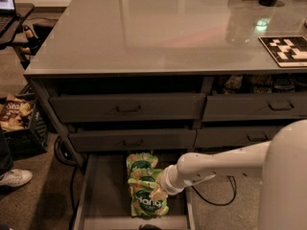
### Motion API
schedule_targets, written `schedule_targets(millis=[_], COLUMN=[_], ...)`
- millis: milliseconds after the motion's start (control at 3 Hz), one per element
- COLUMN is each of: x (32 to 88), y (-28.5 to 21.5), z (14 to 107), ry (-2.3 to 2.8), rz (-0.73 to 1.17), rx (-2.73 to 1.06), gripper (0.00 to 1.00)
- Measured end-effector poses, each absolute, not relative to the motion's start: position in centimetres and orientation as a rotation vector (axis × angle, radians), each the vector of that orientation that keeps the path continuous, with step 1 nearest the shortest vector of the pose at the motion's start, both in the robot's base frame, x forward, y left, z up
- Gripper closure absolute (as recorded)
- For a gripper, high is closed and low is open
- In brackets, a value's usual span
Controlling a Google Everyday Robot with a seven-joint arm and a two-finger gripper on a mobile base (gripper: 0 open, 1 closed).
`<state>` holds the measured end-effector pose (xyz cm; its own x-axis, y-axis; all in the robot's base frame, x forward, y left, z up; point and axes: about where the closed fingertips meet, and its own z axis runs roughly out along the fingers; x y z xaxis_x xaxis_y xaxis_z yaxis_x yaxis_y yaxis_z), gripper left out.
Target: Pick green rice chip bag from bottom drawer and place on counter
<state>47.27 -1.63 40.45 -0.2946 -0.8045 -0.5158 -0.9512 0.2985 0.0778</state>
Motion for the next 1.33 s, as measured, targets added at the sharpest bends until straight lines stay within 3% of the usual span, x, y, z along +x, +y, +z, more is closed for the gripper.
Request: schedule_targets(millis=[667,1333], x=[47.5,47.8], y=[-3.1,-3.1], z=[49.8,52.1], ry=[2.105,2.07], rz=[0.289,0.252], rx=[-1.509,-1.506], gripper=[1.0,1.0])
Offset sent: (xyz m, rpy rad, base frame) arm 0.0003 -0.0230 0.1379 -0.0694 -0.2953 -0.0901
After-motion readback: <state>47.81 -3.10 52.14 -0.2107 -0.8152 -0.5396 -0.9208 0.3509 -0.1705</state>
